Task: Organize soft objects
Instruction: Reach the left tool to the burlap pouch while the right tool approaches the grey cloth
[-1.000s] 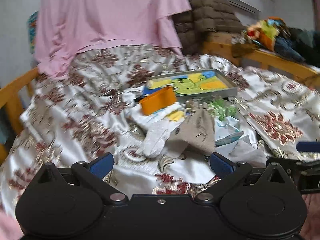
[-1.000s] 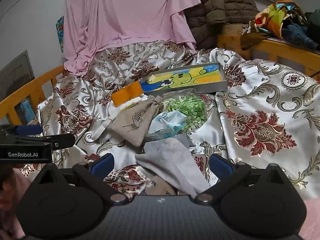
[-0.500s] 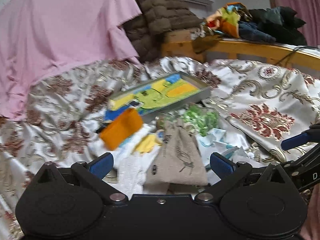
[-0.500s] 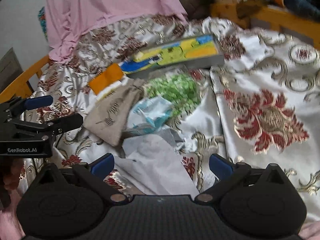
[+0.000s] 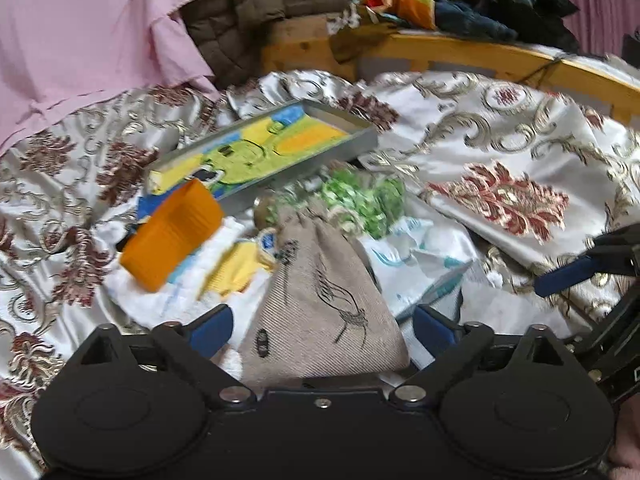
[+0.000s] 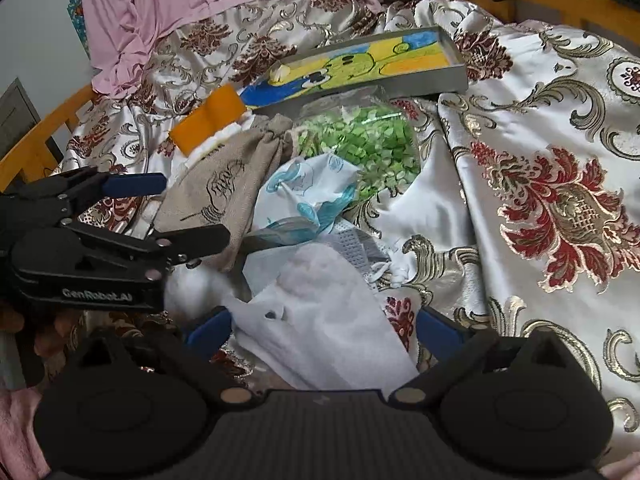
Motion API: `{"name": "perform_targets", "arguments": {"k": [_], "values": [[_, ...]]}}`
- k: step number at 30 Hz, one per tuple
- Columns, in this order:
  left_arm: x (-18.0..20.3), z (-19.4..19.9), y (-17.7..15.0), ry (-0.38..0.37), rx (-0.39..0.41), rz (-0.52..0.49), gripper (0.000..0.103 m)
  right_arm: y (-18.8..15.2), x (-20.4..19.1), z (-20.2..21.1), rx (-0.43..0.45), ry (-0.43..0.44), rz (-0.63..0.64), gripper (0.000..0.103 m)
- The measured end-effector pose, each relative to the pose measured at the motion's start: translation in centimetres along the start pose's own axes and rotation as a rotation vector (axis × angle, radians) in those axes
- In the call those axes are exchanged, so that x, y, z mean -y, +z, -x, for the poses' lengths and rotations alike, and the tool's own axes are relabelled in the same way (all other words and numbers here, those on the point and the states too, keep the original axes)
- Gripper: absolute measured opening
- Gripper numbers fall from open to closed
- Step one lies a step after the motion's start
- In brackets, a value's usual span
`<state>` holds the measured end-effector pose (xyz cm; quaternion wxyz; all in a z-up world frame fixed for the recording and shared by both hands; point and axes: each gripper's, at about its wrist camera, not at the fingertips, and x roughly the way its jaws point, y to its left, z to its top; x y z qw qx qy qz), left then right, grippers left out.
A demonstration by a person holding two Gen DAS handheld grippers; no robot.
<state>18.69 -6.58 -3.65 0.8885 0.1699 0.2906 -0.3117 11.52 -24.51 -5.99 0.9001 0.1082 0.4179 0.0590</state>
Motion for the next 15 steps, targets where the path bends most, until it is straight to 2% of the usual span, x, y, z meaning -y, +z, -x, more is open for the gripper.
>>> {"name": "perform_targets", "arguments": {"k": [9,13,15], "values": [[0.0,-1.0,-0.3,0.012,-0.037,-0.014,0.084,0.0,0.4,-1.0,-0.052,-0.018,-0.031,0.092],[-0.1,-1.2,-0.4,0.021,-0.064,-0.028,0.079,0.0,0.5,-1.2,-0.064,-0.014,-0.039,0.082],[-0.4,-1.2,-0.3,0.018,-0.074,-0.007,0.072,0.0,0.7,-1.2,-0.065,-0.011,-0.047,0.079]]}}
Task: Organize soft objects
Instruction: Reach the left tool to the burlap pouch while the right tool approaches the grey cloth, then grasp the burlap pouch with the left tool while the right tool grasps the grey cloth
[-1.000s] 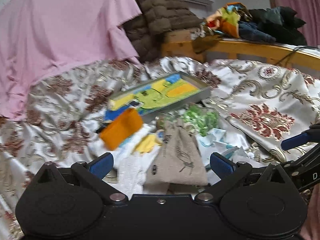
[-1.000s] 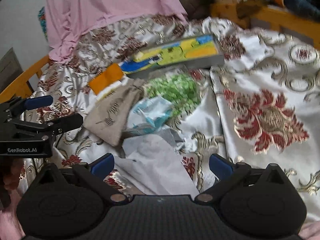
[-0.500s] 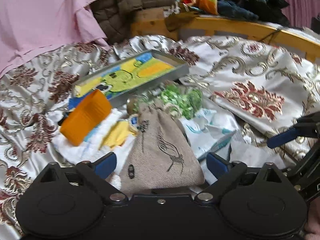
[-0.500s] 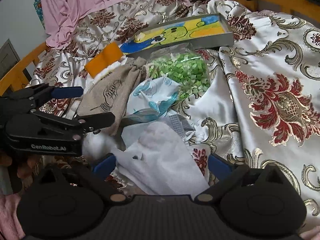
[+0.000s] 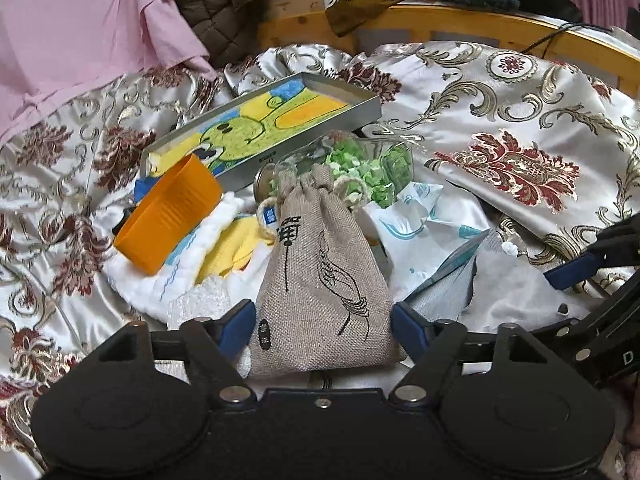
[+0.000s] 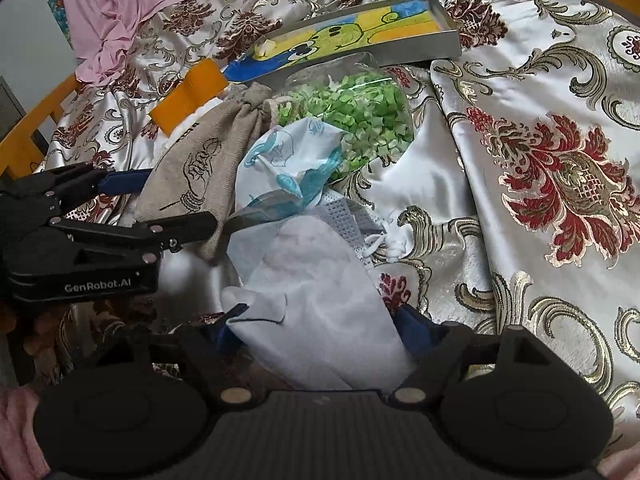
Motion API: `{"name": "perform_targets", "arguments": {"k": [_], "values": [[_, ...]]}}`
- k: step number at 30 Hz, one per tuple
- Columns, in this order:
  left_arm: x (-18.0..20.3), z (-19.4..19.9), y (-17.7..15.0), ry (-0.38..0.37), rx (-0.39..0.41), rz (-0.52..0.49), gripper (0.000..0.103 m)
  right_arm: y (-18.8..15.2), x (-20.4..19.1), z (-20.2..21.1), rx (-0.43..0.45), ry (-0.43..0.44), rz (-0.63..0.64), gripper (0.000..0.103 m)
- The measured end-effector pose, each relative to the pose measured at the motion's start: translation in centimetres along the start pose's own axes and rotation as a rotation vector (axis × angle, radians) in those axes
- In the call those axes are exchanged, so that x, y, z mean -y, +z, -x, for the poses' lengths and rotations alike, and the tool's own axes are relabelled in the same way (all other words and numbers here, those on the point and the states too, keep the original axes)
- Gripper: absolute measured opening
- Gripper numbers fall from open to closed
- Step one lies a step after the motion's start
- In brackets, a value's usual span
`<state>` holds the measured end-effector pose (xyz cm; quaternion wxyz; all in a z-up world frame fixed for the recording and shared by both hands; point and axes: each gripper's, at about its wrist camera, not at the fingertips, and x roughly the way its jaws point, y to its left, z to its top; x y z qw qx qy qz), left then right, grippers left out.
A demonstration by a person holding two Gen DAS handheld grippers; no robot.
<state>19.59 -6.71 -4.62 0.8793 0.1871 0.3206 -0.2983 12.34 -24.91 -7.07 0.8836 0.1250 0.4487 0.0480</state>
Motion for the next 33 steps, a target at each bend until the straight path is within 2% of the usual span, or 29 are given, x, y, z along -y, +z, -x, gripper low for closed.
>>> {"name": "perform_targets", "arguments": {"k": [1,3,7,11,14,20,27,33], "values": [[-0.1,0.0,0.0,0.004,-0.001,0.01,0.069,0.0,0.1,0.0,0.0,0.004,-0.004,0.077],[-0.3,0.2,0.1,0.018,-0.007,0.025,0.056,0.0,0.3,-0.1,-0.001,0.012,-0.013,0.075],[-0.5,0.5,0.0,0.016,-0.012,0.064,0.047,0.0,0.3,-0.1,0.003,0.013,-0.009,0.069],[0.4,0.9,-0.1,0.019,-0.005,0.029,0.042,0.0,0.2,0.1,0.008,0.019,-0.004,0.066],[1.5,1.3,-0.1,0.027,0.001,-0.017,0.041,-0.1,0.0,0.2,0.012,0.02,0.004,0.065],[4.3,2.1,-0.7,0.059,0.025,-0.178,0.04,-0.2,-0.3,0.4,0.014,0.021,0.025,0.065],[4.7,2.2,-1.1,0.016,-0.005,-0.171,0.038,-0.7,-1.8,0.8,0.014,-0.004,0.117,0.069],[4.6,1.2,-1.4,0.035,-0.055,-0.159,0.041,-0.7,-1.7,0.8,0.013,-0.01,0.104,0.057]]}}
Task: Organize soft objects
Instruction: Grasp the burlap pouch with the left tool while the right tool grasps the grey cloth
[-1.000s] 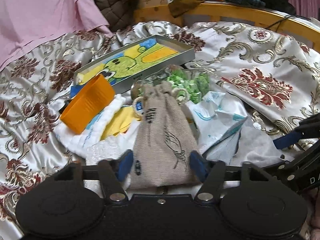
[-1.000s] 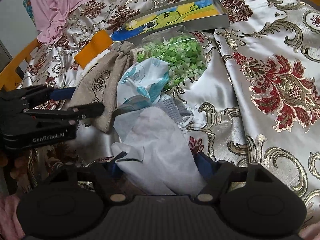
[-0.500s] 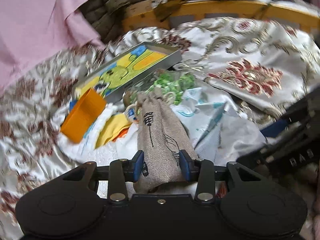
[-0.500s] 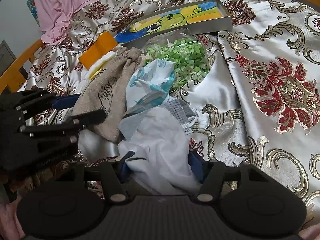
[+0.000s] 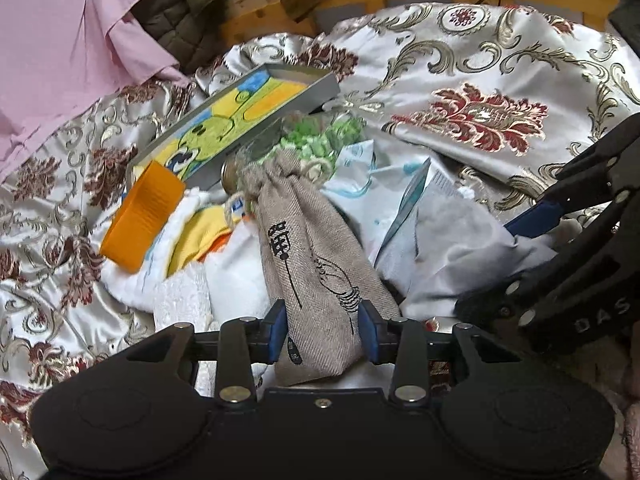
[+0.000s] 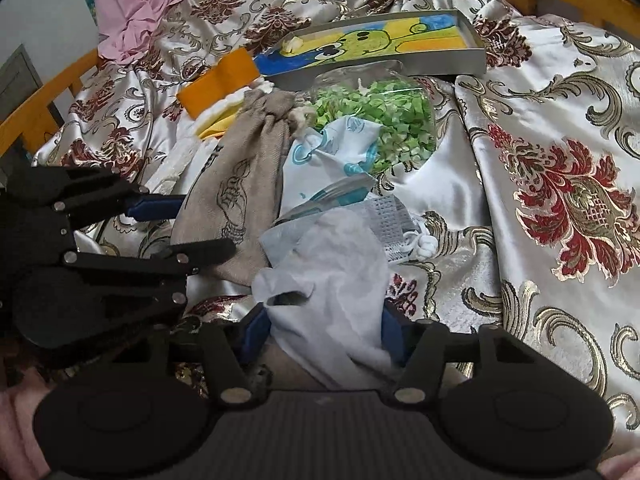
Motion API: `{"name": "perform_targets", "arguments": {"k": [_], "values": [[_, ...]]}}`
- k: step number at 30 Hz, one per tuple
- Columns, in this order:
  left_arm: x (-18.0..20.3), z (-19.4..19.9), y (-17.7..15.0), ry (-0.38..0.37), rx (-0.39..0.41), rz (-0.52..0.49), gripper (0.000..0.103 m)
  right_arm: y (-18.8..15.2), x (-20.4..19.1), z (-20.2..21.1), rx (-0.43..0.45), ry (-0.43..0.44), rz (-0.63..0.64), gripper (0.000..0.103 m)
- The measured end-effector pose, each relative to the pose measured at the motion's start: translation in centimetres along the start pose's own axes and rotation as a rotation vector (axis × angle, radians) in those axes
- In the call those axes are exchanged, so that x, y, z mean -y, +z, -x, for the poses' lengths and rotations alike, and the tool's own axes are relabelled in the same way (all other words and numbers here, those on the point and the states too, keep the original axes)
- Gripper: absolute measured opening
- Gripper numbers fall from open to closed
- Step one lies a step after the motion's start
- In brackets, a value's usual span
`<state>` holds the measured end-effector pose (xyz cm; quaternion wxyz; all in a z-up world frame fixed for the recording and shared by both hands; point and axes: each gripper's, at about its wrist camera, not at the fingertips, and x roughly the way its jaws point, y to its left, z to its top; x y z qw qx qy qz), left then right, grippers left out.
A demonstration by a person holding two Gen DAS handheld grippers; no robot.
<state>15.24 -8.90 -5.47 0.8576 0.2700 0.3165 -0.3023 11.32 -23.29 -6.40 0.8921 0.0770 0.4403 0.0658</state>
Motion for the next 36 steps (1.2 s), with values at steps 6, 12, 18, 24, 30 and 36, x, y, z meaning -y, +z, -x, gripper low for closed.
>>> {"name": "perform_targets", "arguments": {"k": [6,12,18,24,30,36], "values": [[0.0,0.3,0.0,-0.023,0.009,0.009,0.03,0.1,0.3,0.2,0.015,0.006,-0.008,0.046],[1.0,0.7,0.0,-0.057,0.013,-0.024,0.02,0.1,0.2,0.7,0.048,-0.011,0.001,0.032],[2.0,1.3,-0.1,-0.046,0.04,-0.06,0.016,-0.2,-0.2,2.1,0.127,0.006,0.024,0.018],[2.2,2.1,0.2,-0.008,0.096,-0.046,0.013,-0.1,-0.4,2.9,0.186,0.026,0.046,0.015],[1.6,3.0,0.4,0.035,0.171,0.021,0.012,-0.3,-0.6,4.4,0.304,0.068,0.063,0.014],[0.9,4.2,0.7,0.085,0.265,0.093,0.012,-0.4,-0.8,6.1,0.444,0.089,0.093,0.014]]}}
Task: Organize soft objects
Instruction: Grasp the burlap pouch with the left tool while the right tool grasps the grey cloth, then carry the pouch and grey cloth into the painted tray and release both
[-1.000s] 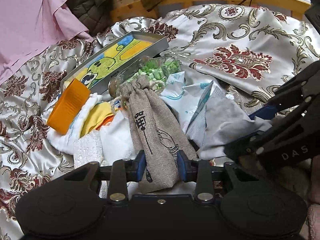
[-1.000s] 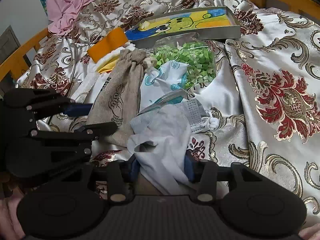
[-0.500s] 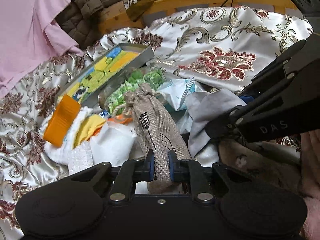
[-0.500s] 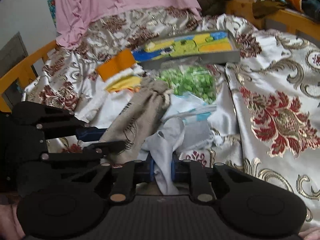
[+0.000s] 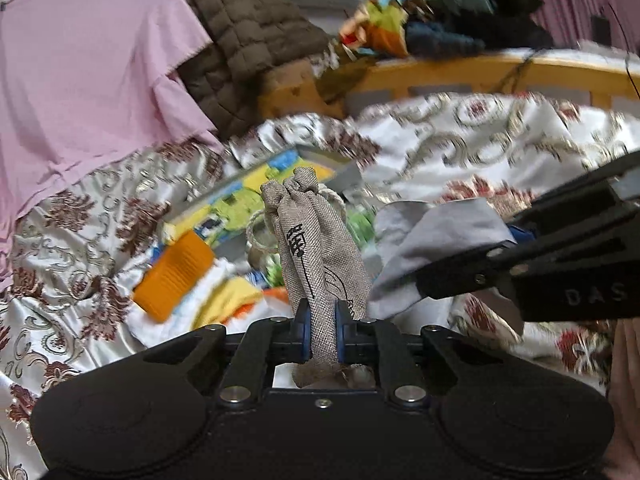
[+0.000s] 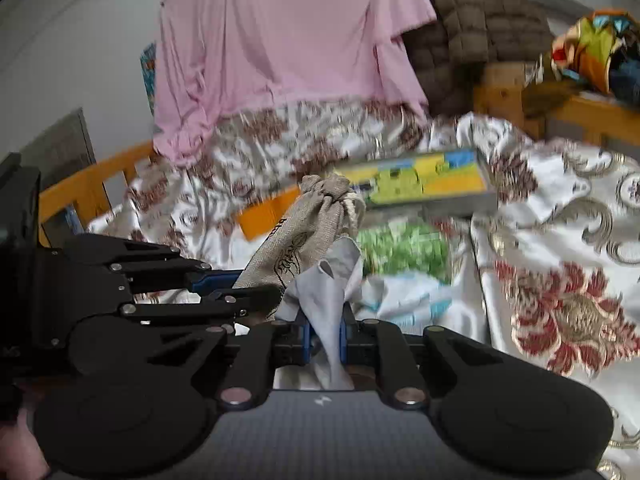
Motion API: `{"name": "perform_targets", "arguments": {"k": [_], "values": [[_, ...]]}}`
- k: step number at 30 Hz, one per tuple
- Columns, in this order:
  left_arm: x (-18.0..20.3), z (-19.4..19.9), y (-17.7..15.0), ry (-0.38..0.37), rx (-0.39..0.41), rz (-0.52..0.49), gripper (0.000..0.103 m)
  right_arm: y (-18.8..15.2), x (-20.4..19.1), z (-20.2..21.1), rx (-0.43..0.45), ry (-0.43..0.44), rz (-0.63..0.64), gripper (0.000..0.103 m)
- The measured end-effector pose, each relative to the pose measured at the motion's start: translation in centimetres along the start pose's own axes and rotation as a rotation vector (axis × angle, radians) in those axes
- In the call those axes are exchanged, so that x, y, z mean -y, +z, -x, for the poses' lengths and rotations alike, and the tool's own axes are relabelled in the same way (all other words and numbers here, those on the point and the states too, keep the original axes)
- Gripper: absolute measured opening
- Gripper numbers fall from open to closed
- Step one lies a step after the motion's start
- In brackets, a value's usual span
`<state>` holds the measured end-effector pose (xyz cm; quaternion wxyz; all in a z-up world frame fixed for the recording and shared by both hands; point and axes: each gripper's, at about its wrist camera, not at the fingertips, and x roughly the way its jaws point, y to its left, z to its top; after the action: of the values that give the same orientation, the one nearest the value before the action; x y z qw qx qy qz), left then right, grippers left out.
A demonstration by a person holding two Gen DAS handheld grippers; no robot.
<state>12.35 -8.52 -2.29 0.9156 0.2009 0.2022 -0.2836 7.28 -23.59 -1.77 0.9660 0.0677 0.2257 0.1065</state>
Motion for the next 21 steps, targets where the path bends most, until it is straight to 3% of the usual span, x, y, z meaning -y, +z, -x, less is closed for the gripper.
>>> {"name": "perform_targets", "arguments": {"k": [5,10,15,21], "values": [[-1.1,0.5,0.5,0.059,0.061,0.075,0.012,0.7,0.4,0.7,0.08,-0.031,-0.006,0.014],[-2.2,0.3,1.4,0.102,0.104,0.111,0.012,2.2,0.7,-0.3,0.105,-0.025,0.046,0.014],[-3.7,-1.4,3.0,0.139,0.125,0.133,0.012,5.3,1.1,-3.7,0.166,-0.002,0.137,0.014],[-6.5,-6.0,6.7,0.181,0.153,0.181,0.012,10.1,3.8,-10.6,0.228,-0.037,0.114,0.014]]}}
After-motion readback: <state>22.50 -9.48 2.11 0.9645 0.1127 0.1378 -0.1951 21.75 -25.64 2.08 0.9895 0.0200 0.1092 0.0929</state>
